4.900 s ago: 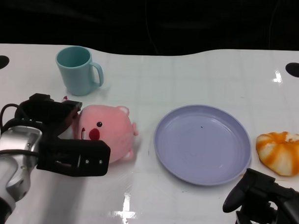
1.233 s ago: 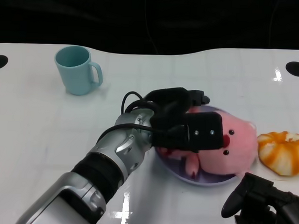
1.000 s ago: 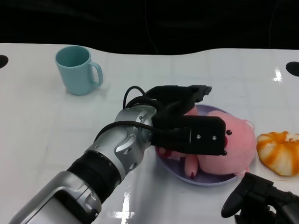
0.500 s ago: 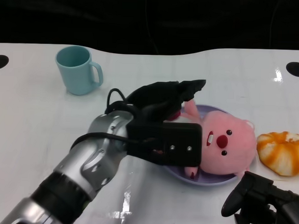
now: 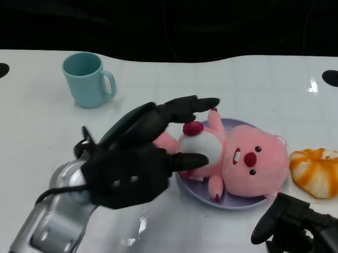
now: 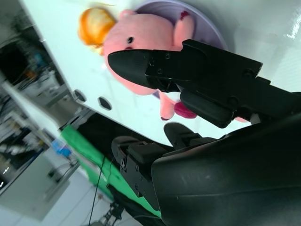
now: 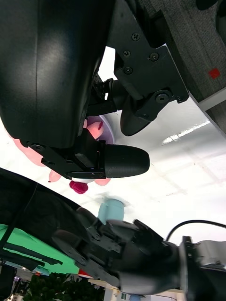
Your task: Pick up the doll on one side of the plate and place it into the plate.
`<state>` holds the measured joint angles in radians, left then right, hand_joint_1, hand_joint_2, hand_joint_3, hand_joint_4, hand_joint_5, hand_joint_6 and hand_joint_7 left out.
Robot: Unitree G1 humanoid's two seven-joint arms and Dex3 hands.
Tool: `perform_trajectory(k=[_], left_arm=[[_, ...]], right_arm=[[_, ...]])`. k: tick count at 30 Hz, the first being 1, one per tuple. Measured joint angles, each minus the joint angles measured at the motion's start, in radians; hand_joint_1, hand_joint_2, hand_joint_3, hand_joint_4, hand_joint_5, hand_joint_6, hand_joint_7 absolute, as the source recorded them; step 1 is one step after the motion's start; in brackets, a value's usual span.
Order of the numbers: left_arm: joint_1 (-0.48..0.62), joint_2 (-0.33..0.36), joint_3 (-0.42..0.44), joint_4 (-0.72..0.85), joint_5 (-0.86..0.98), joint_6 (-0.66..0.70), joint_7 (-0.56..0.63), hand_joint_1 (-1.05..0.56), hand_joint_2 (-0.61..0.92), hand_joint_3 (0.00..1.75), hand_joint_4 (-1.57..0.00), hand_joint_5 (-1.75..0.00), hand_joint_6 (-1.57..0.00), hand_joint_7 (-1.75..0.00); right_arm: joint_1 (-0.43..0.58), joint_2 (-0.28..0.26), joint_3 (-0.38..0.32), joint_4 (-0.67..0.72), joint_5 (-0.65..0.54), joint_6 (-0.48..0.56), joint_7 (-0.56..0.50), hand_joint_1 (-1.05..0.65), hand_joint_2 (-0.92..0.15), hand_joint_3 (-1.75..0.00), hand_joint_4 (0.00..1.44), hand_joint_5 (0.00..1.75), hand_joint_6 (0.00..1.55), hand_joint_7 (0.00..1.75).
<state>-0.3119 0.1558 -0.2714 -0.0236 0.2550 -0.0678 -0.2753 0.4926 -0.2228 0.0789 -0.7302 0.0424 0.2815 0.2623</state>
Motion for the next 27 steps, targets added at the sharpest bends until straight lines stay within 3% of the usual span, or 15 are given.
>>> perform_trajectory(k=[6,8,9,11,13,20,27], left_arm=[[0.140,-0.005,0.075,-0.073,-0.125,-0.043,0.005,-0.36,0.92,0.19,-0.51,-1.08,-0.77,-0.35],[0.184,-0.009,0.096,-0.093,-0.179,-0.046,0.004,-0.28,0.91,0.21,-0.61,-1.16,-0.81,-0.57],[0.209,-0.013,0.108,-0.107,-0.204,-0.046,0.004,-0.23,0.84,0.35,-0.66,-1.17,-0.80,-0.69],[0.260,-0.029,0.127,-0.141,-0.252,-0.037,0.005,-0.14,0.55,0.95,-0.75,-1.20,-0.80,-0.90],[0.321,-0.047,0.136,-0.194,-0.279,-0.003,0.012,-0.10,0.48,1.13,-0.79,-1.24,-0.79,-1.01],[0.507,-0.082,0.171,-0.384,-0.359,0.184,0.060,-0.08,0.52,1.31,-0.79,-1.69,-0.72,-1.46],[0.613,-0.080,0.217,-0.569,-0.503,0.489,0.080,-0.11,0.47,1.35,-0.88,-1.75,-0.74,-1.64]], right_arm=[[-0.004,-0.001,0.000,0.000,-0.001,0.001,0.000,-0.05,-0.64,-1.13,0.59,1.75,0.50,1.54],[-0.006,-0.001,0.001,0.000,-0.001,0.002,0.000,-0.05,-0.64,-1.13,0.59,1.75,0.50,1.54],[-0.007,-0.002,0.001,0.000,-0.001,0.002,0.000,-0.05,-0.64,-1.13,0.59,1.75,0.50,1.54],[-0.007,-0.002,0.001,0.000,0.000,0.004,0.000,-0.06,-0.63,-1.13,0.59,1.75,0.50,1.54],[-0.008,-0.002,0.001,-0.001,0.001,0.006,0.000,-0.06,-0.63,-1.14,0.59,1.75,0.50,1.54],[-0.008,-0.003,0.001,-0.002,0.001,0.007,0.000,-0.08,-0.63,-1.13,0.59,1.75,0.50,1.53],[-0.009,-0.002,0.007,-0.002,0.001,0.007,0.000,-0.08,-0.64,-1.13,0.59,1.75,0.50,1.54]])
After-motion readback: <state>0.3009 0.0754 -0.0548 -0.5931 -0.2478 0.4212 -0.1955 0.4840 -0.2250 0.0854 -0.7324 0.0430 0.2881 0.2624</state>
